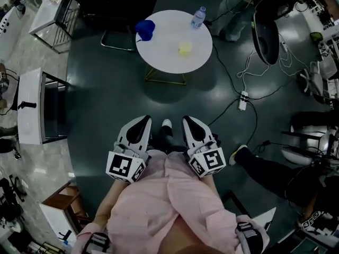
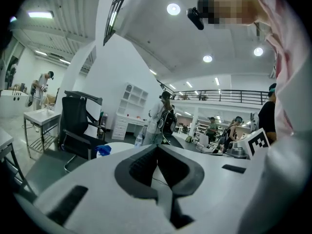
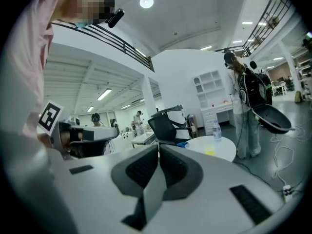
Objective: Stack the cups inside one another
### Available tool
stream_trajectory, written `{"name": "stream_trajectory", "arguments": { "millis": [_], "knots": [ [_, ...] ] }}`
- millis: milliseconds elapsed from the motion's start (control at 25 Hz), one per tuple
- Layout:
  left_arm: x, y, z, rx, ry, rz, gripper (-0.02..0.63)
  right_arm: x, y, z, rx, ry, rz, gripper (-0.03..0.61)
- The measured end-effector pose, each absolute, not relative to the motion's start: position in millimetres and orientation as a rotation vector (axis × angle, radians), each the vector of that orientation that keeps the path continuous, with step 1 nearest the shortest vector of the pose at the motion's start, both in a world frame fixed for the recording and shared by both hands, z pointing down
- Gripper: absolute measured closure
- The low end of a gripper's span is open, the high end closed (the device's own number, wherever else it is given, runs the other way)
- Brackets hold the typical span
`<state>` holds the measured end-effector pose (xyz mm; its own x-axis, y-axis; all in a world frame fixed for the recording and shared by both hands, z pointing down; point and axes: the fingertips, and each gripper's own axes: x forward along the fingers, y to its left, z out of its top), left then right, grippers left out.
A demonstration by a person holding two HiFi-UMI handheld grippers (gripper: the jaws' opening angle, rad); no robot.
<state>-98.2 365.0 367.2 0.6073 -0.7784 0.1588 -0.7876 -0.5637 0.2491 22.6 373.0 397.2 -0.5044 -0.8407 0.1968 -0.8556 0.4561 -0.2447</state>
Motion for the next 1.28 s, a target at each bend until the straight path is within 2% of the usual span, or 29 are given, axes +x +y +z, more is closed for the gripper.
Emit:
{"name": "stream_trajectory", "arguments": {
  "millis": [400, 1280],
  "knots": [
    [-72.1, 312.9, 367.9, 2.458, -1.426, -0.031, 0.595, 51.5, 305.9, 399.9, 1.386, -2.696, 0.468, 0.545],
    [-30.3, 281.3, 364.0, 2.515, -1.370, -0.037, 0.595, 96.7, 281.6, 405.7, 1.471, -2.671, 0.496, 0.545]
  ]
}}
